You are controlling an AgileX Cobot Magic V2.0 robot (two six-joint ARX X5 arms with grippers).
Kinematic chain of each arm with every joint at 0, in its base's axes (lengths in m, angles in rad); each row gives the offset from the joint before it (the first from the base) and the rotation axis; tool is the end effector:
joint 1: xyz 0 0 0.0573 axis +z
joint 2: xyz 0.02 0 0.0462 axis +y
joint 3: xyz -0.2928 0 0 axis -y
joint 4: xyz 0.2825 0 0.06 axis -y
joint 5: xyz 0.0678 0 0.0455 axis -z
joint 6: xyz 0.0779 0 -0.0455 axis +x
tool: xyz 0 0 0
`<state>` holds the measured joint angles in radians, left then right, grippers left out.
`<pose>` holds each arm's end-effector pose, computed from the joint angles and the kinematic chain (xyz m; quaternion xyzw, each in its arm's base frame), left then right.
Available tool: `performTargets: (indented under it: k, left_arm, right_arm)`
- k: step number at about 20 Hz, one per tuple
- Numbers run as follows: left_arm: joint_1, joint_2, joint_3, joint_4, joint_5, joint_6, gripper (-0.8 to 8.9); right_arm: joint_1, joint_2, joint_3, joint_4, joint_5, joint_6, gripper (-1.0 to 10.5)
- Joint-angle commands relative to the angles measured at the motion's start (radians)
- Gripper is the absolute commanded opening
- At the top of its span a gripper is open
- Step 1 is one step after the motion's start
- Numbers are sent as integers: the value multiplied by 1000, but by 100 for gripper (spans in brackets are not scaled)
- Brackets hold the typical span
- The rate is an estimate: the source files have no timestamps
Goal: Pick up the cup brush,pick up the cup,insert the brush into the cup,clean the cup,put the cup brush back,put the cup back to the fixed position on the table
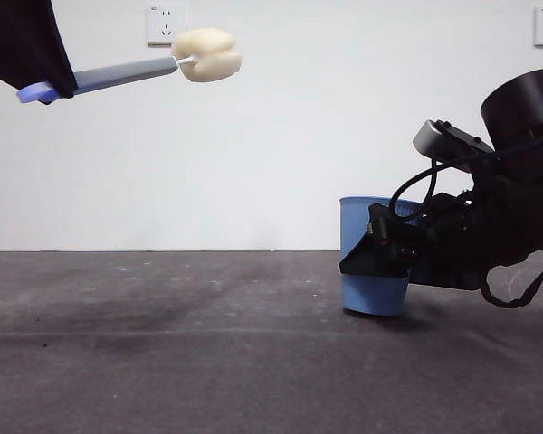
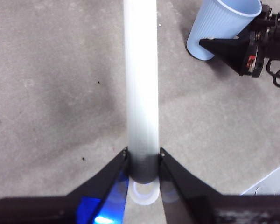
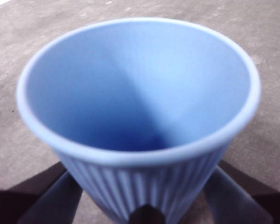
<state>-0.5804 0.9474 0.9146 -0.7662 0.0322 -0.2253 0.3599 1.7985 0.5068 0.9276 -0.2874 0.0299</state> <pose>0.1951 -0.1309 0.2875 0.0059 0.4033 -0.2339 0.8846 0.3243 0.1456 0.0830 0.0074 0.1856 0.3100 0.9324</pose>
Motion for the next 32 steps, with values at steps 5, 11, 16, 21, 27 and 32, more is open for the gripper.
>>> performTargets:
  k: [5, 11, 16, 21, 27, 32]
  left_arm:
    - [-2, -2, -10, -109, -4, 145, -9]
    - [-3, 1, -10, -169, -3, 299, -9]
    - [-3, 1, -10, -236, -5, 443, -9]
    - [-22, 10, -10, -248, -5, 530, -9]
    - [-127, 108, -10, -252, -29, 570, -9]
    - [-167, 152, -10, -235, -39, 569, -9]
  right_arm:
    - [26, -168, 8, -355, 8, -59, -13]
    - [76, -435, 224, -1101, 134, -254, -13]
    - [129, -447, 460, -1530, 291, -444, -13]
    - [194, -444, 504, -1695, 486, -618, -13]
    - [277, -443, 504, -1715, 695, -799, -12]
    - [344, -423, 504, -1711, 789, -931, -13]
